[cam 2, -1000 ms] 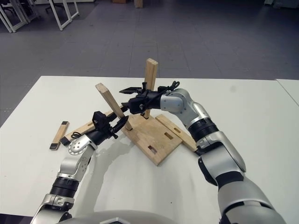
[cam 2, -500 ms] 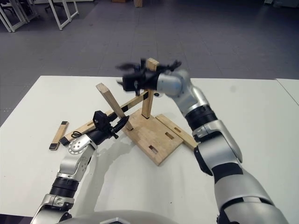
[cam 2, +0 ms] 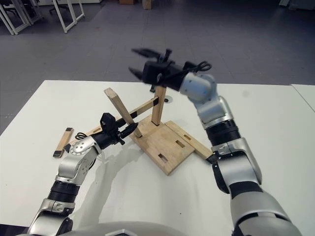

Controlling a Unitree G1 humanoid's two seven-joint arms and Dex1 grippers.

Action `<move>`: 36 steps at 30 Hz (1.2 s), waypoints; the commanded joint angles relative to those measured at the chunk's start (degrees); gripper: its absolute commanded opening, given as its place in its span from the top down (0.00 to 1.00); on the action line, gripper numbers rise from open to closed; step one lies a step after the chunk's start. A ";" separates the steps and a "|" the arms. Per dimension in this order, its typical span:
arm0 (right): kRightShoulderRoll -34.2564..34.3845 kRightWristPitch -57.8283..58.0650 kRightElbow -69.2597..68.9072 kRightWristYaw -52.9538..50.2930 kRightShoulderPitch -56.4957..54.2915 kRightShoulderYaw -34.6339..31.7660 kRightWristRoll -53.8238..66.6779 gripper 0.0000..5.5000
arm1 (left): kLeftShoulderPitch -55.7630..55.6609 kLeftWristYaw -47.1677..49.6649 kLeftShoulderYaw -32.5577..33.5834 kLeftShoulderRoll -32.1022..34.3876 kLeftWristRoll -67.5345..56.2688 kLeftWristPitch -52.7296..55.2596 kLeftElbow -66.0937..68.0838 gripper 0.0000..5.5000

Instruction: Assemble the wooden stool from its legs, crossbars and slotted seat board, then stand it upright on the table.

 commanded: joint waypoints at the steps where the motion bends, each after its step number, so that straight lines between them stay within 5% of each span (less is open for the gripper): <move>1: -5.11 9.72 -11.35 5.30 8.94 -4.33 6.72 0.61 | -0.12 -0.01 0.93 1.39 -0.64 6.14 1.98 0.62; 8: -16.73 9.50 -7.57 14.53 27.56 -7.62 8.22 0.61 | -2.30 -0.07 1.82 3.35 -0.17 6.92 -3.24 0.62; 13: -15.09 2.29 8.45 14.13 25.98 -2.19 1.01 0.61 | -3.09 1.18 2.03 2.67 1.35 4.58 -4.78 0.45; 23: -12.07 -13.74 25.78 10.46 19.33 6.04 -9.84 0.61 | 12.94 -2.34 6.19 13.43 -3.35 15.04 -23.34 0.45; 31: -13.48 -20.65 23.03 15.83 20.26 10.78 -11.59 0.61 | 4.57 7.21 -3.39 5.52 10.48 7.78 -1.14 0.45; 36: -11.54 -17.86 17.10 18.74 21.86 11.03 -8.17 0.61 | 1.80 8.21 -3.42 2.88 11.67 5.87 3.68 0.45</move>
